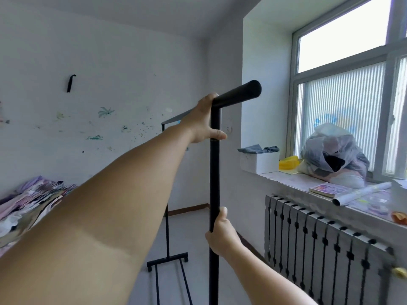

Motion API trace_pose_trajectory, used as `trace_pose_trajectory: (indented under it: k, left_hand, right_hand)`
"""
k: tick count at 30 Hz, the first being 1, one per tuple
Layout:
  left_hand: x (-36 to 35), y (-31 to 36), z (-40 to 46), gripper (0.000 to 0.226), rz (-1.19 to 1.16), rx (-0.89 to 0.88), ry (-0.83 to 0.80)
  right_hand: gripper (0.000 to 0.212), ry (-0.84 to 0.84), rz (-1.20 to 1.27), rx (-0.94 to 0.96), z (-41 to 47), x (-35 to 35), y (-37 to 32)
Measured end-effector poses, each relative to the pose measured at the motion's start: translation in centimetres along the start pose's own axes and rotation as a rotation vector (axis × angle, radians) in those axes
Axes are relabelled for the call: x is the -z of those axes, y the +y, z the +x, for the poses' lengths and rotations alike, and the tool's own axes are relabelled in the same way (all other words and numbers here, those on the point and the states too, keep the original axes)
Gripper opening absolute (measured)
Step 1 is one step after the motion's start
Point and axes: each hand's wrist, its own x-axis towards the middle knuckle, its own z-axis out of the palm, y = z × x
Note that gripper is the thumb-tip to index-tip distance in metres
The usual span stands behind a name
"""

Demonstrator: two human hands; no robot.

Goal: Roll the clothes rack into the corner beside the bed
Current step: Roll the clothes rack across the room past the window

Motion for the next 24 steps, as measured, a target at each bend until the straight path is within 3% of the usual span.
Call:
trace_pose_trajectory:
  k: [13,19,24]
  left_hand:
    - [-9.8,-3.8,10.9,0.092,0.063,0.195,0.039]
    - [-13.0,-5.8,14.8,0.094,0.087,0.207,0.062]
    - [-14.9,-8.8,17.7,0.091,0.106,0.189,0.081]
  right_hand:
    - [0.056,-0.103,0.029,0.13,14.7,4.9,6.5]
    - [0.059,-0.133,0.028,0.155,20.2,5.9,8.0]
    - [0.048,-0.155,0.047,0.17,25.1,5.7,8.7]
